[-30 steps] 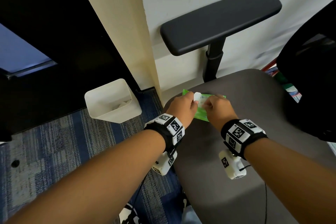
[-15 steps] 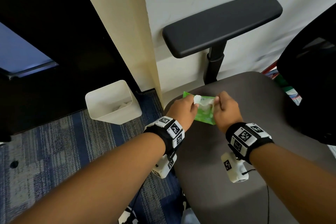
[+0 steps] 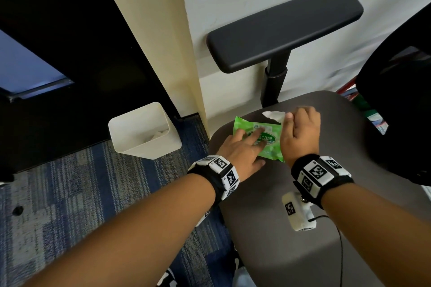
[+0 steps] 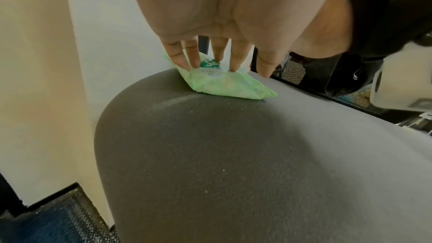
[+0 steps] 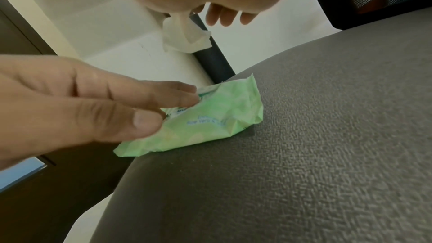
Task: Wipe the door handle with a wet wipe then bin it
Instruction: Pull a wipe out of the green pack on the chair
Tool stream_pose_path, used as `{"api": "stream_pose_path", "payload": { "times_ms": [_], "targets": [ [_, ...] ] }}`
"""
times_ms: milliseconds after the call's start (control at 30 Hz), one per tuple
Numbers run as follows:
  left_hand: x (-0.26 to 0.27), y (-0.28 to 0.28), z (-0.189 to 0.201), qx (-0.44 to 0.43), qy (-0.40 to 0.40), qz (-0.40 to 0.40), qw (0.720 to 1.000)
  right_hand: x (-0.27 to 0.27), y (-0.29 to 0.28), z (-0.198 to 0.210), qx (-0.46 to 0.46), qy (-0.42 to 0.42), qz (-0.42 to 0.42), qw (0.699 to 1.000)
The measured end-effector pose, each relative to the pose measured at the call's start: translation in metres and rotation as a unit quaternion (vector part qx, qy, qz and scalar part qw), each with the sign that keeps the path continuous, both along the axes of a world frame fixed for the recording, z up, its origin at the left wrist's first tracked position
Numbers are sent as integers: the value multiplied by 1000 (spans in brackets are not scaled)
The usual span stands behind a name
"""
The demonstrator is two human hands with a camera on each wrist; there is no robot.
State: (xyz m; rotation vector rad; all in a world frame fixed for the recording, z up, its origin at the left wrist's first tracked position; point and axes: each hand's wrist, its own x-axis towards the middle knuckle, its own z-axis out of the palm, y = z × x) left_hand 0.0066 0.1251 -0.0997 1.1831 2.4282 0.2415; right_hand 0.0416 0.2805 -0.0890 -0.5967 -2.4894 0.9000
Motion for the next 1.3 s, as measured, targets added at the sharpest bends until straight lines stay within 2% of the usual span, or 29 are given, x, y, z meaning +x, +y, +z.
{"api": "stream_pose_path", "payload": {
  "times_ms": [367, 600, 733, 833, 933, 1033, 1100, 1167, 1300],
  "targets": [
    [5, 6, -11, -41, 62, -30, 997, 0, -4, -6, -77, -47, 10, 996],
    [5, 9, -9, -55, 95, -77, 991, 0, -4, -7, -118, -50, -4, 992],
    [0, 7, -7, -82, 94, -110, 986, -3, -7, -8, -157, -51, 9, 986],
    [0, 5, -4, -82, 50, -115, 989, -5, -8, -8, -126, -39, 39, 990],
    [-2, 2, 4, -49, -14, -80, 995, -7, -10, -4, -99, -38, 56, 993],
    [-7, -8, 10, -2, -11, -67, 998, -9, -12, -2, -84, -40, 72, 993],
    [-7, -15, 13, 52, -17, -31, 998, -9, -15, 1, -71, -43, 88, 993],
    [-6, -19, 20, 113, -52, 48, 991, -7, -19, 5, -64, -45, 102, 992],
    [-2, -26, 36, 218, -61, 228, 947, -5, -33, 16, -65, -33, 118, 990]
  ]
}}
